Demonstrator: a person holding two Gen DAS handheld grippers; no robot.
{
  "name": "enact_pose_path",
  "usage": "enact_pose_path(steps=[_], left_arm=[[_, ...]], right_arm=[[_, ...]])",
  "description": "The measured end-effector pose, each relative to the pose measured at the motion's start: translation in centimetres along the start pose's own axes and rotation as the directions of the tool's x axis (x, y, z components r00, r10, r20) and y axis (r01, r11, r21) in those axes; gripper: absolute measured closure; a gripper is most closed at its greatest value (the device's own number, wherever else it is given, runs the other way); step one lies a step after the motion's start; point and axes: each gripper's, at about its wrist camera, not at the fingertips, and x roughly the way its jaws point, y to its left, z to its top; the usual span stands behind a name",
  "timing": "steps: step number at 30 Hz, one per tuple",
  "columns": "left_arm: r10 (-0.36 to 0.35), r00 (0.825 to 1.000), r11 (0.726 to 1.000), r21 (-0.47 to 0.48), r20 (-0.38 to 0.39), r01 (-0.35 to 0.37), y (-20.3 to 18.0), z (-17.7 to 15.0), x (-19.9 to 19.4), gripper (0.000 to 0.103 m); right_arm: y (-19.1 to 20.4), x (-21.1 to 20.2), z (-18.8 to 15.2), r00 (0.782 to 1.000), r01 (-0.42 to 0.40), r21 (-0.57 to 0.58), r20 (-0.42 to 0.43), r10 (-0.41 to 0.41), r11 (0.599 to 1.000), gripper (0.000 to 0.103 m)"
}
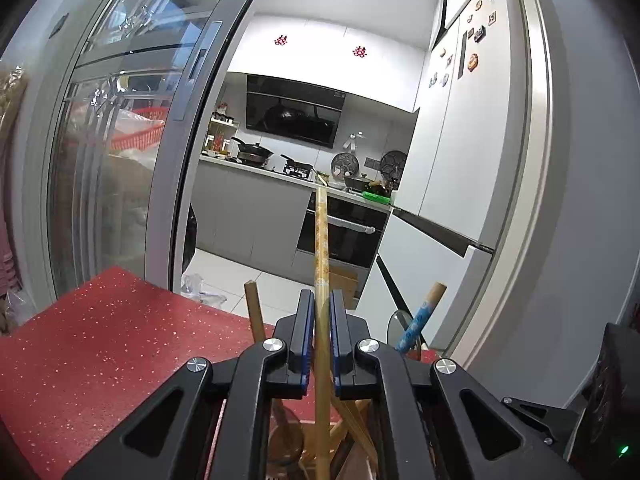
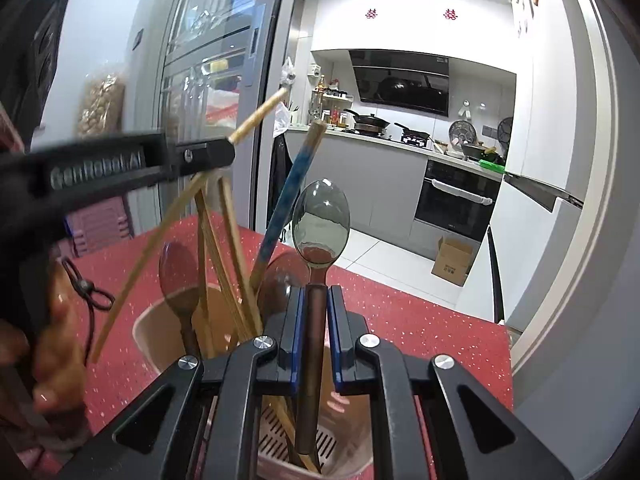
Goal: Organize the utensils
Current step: 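Carry the spoon and chopstick to the beige holder and lower them inside, then open both grippers to release the spoon and chopstick into the holder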
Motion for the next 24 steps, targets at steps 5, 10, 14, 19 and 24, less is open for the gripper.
enact_pose_path(steps=[5, 10, 14, 19, 24], left_arm=[[0.013, 1.0, 1.0, 0.008, -0.007, -0.013, 0.5, -0.3, -1.1, 0.069], [0.02, 0.998, 0.999, -0.039, -0.059, -0.022, 1.5, -1.0, -0.7, 0.069], [0.02, 0.996, 0.997, -0.069, -0.083, -0.026, 2.2, -1.5, -0.4, 0.069], [0.014, 0.996, 0.998, -0.054, -0.088, -0.019, 1.9, -1.9, -0.9, 0.069], [-0.018, 0.996, 0.999, -0.039, -0.091, 0.015, 1.5, -1.9, -2.0, 0.069]], right_arm=[[0.6, -0.3, -0.9, 1.0, -0.008, -0.027, -0.006, 0.008, 1.0, 0.091], [0.7, -0.2, -1.4, 0.998, -0.036, -0.033, -0.051, 0.034, 0.999, 0.088], [0.0, -0.4, -1.6, 0.991, -0.079, 0.01, -0.106, 0.08, 0.997, 0.067], [-1.4, -2.1, -0.4, 0.991, -0.105, 0.098, -0.077, 0.113, 0.99, 0.062], [-3.4, -3.0, 3.1, 0.963, -0.25, 0.246, -0.04, 0.268, 0.936, 0.062]])
